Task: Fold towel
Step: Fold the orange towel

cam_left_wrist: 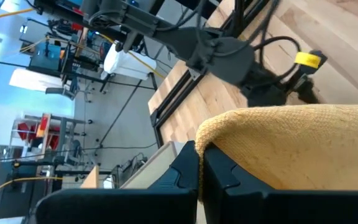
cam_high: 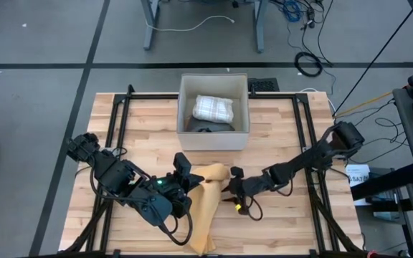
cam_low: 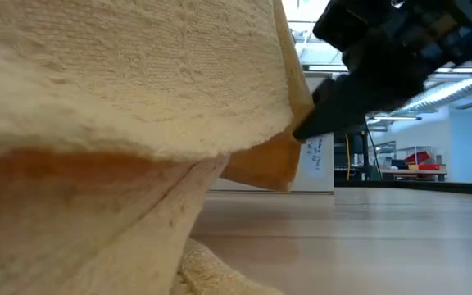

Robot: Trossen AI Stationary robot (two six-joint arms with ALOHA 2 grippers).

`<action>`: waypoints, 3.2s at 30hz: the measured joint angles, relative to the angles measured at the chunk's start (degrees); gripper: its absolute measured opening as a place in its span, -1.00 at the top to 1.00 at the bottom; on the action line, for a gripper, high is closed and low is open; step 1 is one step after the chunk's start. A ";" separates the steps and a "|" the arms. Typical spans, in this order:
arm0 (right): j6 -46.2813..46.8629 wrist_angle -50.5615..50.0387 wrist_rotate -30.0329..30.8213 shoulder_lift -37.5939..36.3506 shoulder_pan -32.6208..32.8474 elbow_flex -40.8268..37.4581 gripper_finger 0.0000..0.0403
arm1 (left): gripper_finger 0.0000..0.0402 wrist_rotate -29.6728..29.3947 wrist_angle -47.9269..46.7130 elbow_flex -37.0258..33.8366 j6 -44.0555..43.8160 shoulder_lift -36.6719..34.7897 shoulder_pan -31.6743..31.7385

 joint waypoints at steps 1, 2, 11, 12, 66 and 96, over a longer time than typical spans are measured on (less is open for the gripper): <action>0.52 0.38 -0.12 0.76 0.35 -0.02 0.21 | 1.00 0.00 0.00 0.00 0.00 0.00 0.00; 0.61 1.55 -0.23 1.56 0.64 -0.02 0.21 | 1.00 0.00 0.00 0.00 0.00 0.00 0.00; -2.17 17.11 -0.22 7.36 0.94 -0.02 0.21 | 1.00 -0.07 0.00 0.00 -0.07 0.00 0.00; -2.56 17.27 -0.24 7.47 0.88 -0.02 0.21 | 1.00 -0.09 0.00 0.00 -0.18 0.00 0.00; 8.32 37.37 -8.12 20.77 -3.11 -0.04 0.67 | 1.00 -0.13 -0.44 0.00 -2.49 0.00 -1.57; 2.33 43.07 -28.70 20.84 -3.14 -0.07 0.40 | 1.00 -0.11 -0.48 0.00 -4.25 -0.01 -1.51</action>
